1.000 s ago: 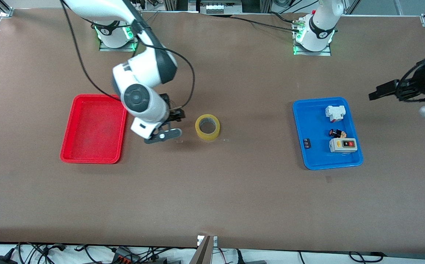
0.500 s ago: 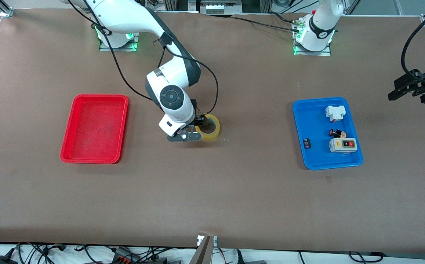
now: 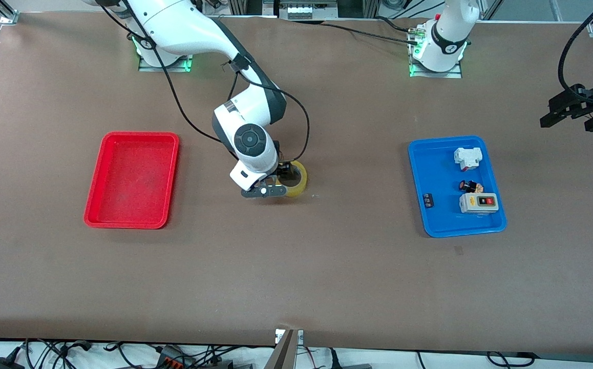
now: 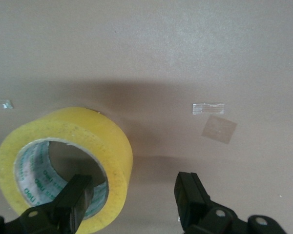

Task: Place and move tape with both arms
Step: 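Grasp the tape roll with the right gripper while the left gripper withdraws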

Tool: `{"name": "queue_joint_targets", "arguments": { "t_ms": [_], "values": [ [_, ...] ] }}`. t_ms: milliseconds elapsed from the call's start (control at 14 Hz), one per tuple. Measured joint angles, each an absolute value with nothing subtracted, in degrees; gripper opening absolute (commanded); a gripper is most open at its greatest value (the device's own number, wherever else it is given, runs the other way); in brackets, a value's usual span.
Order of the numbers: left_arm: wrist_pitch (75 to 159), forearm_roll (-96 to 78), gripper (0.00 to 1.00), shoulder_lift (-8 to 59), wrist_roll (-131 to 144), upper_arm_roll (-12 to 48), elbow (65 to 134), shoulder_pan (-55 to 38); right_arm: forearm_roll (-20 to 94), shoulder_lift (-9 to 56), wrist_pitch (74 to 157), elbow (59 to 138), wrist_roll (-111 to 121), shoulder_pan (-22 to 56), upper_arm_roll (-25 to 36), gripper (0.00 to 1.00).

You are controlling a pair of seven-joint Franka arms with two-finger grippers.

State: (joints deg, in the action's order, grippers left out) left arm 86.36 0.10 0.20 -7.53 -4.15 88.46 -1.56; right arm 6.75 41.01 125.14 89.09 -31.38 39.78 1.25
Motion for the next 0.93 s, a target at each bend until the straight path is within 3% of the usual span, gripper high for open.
{"name": "queue_joint_targets", "arguments": {
  "t_ms": [286, 429, 500, 643, 714, 929],
  "values": [
    [84.7, 0.1, 1.0, -0.3, -7.5, -2.0, 88.5, -1.6, 6.8, 42.1, 128.0, 89.1, -31.4, 40.2, 1.2, 0.95],
    [84.0, 0.1, 1.0, -0.4, -7.5, -0.7, 88.5, -1.3, 6.8, 42.5, 128.8, 89.0, -31.4, 40.5, 1.2, 0.65],
    [83.9, 0.1, 1.0, -0.4, -7.5, -0.4, 88.5, -1.0, 6.8, 42.6, 128.9, 89.0, -31.4, 40.6, 1.2, 0.44],
    [83.7, 0.1, 1.0, -0.4, -7.5, -0.2, 88.5, -0.6, 6.8, 42.6, 129.0, 89.0, -31.4, 40.6, 1.3, 0.13],
    [83.6, 0.1, 1.0, -0.4, -7.5, -0.2, 88.5, -0.4, 6.8, 42.6, 129.0, 89.0, -31.4, 40.6, 1.3, 0.03],
    [83.6, 0.1, 1.0, -0.4, -7.5, -0.2, 88.5, -0.1, 6.9, 42.5, 129.0, 88.4, -31.4, 40.6, 1.5, 0.0]
  ]
}}
